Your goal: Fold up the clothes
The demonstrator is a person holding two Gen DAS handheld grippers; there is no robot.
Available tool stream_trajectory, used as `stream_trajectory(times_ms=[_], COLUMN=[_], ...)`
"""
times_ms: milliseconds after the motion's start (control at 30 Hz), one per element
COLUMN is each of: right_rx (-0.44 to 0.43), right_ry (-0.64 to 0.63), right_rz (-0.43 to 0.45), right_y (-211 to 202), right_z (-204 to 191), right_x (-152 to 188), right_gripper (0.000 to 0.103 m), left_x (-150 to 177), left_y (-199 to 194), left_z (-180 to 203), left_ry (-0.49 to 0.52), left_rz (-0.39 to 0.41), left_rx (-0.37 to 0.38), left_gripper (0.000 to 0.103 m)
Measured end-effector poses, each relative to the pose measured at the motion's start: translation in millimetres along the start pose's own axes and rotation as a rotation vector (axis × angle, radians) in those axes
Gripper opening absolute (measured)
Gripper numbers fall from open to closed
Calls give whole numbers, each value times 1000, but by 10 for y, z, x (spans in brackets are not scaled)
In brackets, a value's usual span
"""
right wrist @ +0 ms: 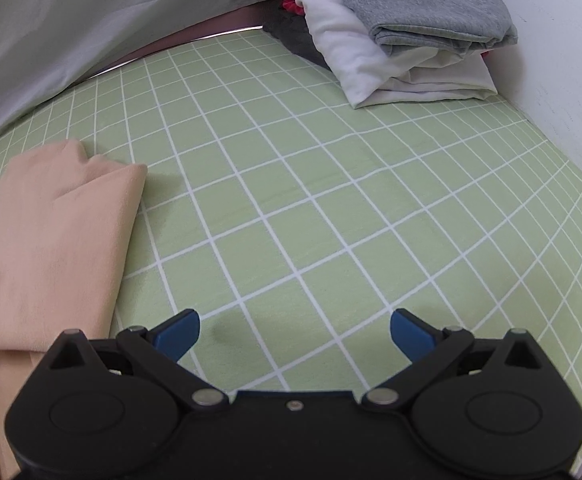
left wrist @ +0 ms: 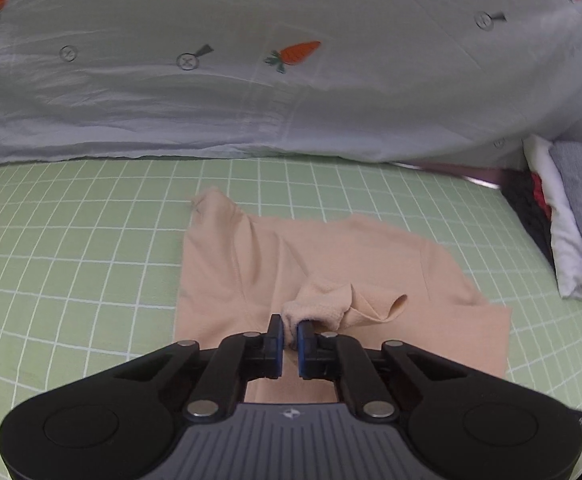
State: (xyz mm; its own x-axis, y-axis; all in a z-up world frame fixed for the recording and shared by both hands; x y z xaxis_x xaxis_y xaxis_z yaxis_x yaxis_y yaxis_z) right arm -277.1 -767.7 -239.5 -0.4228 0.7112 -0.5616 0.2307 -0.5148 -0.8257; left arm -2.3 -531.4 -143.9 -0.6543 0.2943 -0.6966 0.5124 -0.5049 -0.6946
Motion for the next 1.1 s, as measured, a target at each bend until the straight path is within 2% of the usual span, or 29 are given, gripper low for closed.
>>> stream_trajectory(times_ms=[167, 367, 533, 700, 733, 800, 833, 900, 967, 1000, 1100], right_rx=[-30, -50, -58, -63, -63, -64, -68, -80, -105, -119, -164], right_ry=[-49, -123, -179, -214, -220, -230, -232, -232, -228, -226, -217], right_rz=[11, 15, 11, 15, 16, 22, 27, 39, 56, 65, 89], right_y=[-44, -90, -118, -151, -158, -183, -200, -249, -334, -379, -516], right_z=[-179, -393, -541, -677, -699, -744, -764, -795, -819, -830, -859], right_x=[-13, -31, -22, -32, -33, -41, -47, -56, -45, -38, -9], right_gripper=[103, 103, 103, 103, 103, 103, 103, 103, 103, 103, 102], left_x=[-301, -483, -301, -69, -31, 51, 73, 94, 94, 86, 103], left_y=[-294, -542, -555, -463, -462, -469, -471, -485, -525, -554, -734], left_z=[-507, -1360, -1985, -2256, -2252, -2234, -2205, -2117, -1977, -1888, -1612], left_ry=[-170, -289, -390, -447, -441, -425, -422, -416, -391, -371, -308], left_rz=[119, 238, 235, 149, 136, 109, 99, 79, 67, 64, 64], left_rx=[-40, -222, -321, -379, -383, -390, -392, -377, -353, -341, -313], left_gripper=[7, 7, 7, 13, 16, 37, 42, 60, 67, 74, 87])
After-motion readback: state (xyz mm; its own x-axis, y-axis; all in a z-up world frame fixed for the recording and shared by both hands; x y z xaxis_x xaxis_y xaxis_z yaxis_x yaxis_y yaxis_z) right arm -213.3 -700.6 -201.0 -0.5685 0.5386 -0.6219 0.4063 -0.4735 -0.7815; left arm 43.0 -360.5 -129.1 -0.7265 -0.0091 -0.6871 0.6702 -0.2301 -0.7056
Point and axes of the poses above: each gripper's, at about its wrist camera, not at the fingertips, and y roughly the way its jaws point, z to its right, x to its underside, the point moved 10 cm from there along y, roughly the way its jaws point, and after that the axes turned 3 degrees about z, right-handed, at the moved point
